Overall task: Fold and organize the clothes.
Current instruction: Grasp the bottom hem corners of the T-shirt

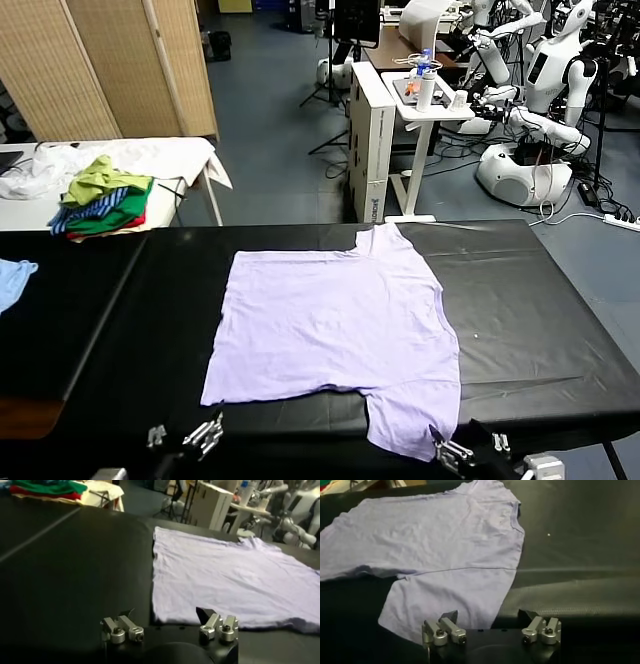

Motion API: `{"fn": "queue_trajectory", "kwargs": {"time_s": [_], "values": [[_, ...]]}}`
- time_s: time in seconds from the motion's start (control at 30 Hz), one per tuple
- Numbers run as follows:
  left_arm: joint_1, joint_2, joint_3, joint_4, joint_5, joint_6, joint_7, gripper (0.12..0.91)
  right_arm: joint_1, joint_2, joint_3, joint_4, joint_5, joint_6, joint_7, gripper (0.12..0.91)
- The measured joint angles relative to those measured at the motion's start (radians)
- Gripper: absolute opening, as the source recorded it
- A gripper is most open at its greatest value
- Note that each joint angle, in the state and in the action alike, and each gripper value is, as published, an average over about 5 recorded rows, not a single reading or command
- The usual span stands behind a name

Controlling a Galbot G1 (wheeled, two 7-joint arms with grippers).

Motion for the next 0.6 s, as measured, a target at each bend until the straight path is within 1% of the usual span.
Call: {"fn": "queue_trajectory", "kwargs": {"time_s": [0.03,0.1,0.13,0.17,0.23,0.27,0.33,0.37,0.4,0.47,0.6], "values": [[0.000,0.000,0.000,0.002,0.000,-0.001,0.000,0.771,0.000,0.001,-0.001,-0.001,0.000,0.000,0.000,0.734],[-0.001,0.000,0.000,0.004,0.000,-0.001,0.000,0.662,0.000,0.001,-0.002,-0.002,0.000,0.000,-0.001,0.642],[-0.001,0.000,0.001,0.004,-0.001,-0.001,0.000,0.586,-0.001,0.002,-0.003,-0.002,0.000,0.000,-0.001,0.589],[-0.001,0.000,0.001,0.005,-0.001,-0.001,0.000,0.529,-0.002,0.002,-0.003,-0.001,0.000,0.000,-0.002,0.518],[0.000,0.000,0.001,0.005,0.000,-0.002,0.000,0.400,-0.007,0.002,-0.004,0.003,0.000,0.000,-0.002,0.407],[0.002,0.000,0.001,0.005,0.000,-0.003,0.000,0.347,-0.009,0.002,-0.004,0.005,0.001,0.000,-0.003,0.340],[0.004,0.000,0.001,0.005,0.000,-0.003,0.000,0.263,-0.015,0.003,-0.003,0.011,0.001,-0.002,-0.003,0.255],[0.006,0.000,0.001,0.004,0.001,-0.003,0.000,0.238,-0.019,0.003,-0.002,0.014,0.002,-0.002,-0.004,0.213],[0.007,0.000,0.001,0.003,0.001,-0.004,0.000,0.227,-0.023,0.003,0.000,0.017,0.002,-0.003,-0.004,0.189],[0.009,0.000,0.001,0.002,0.003,-0.004,0.000,0.209,-0.031,0.002,0.005,0.023,0.004,-0.006,-0.003,0.158],[0.017,-0.002,0.001,-0.004,0.008,-0.006,0.000,0.197,-0.050,-0.002,0.022,0.041,0.012,-0.010,0.003,0.142]]}}
